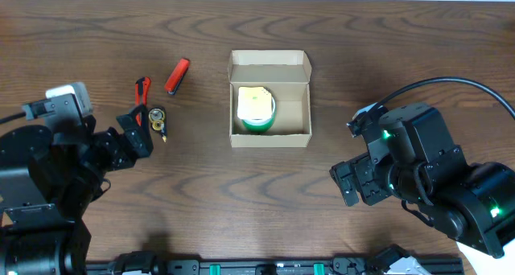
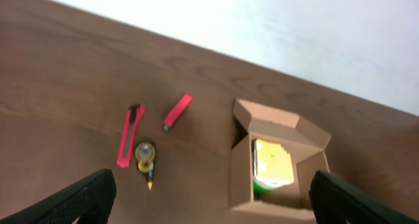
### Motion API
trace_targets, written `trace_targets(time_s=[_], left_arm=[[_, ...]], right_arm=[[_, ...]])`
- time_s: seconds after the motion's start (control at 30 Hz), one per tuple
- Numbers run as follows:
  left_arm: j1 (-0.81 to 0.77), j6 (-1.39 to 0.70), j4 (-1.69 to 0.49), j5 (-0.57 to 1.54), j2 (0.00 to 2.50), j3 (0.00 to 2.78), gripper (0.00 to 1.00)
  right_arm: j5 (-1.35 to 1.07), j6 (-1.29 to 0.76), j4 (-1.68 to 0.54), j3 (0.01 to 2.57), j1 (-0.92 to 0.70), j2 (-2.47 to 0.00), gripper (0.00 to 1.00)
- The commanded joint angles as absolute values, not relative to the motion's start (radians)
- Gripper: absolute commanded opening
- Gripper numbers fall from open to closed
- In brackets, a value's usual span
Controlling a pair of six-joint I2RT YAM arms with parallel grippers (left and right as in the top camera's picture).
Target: Pack container
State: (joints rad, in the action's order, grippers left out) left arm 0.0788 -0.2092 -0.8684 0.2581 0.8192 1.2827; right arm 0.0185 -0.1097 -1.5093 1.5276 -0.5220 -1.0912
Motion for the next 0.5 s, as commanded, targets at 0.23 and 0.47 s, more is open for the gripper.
trace_targets(time_s=[0.23,0.47], left_arm=[[0.084,-0.099,-0.775,0.108,1.114,1.336,0.96],[0.071,0.014,-0.788,0.103,1.489,1.55,1.0]], right_arm=[[0.026,-0.096,-1.511,1.525,-0.517,-1.092,0.99],[0.026,-0.096,-1.511,1.525,-0.517,-1.092,0.99]])
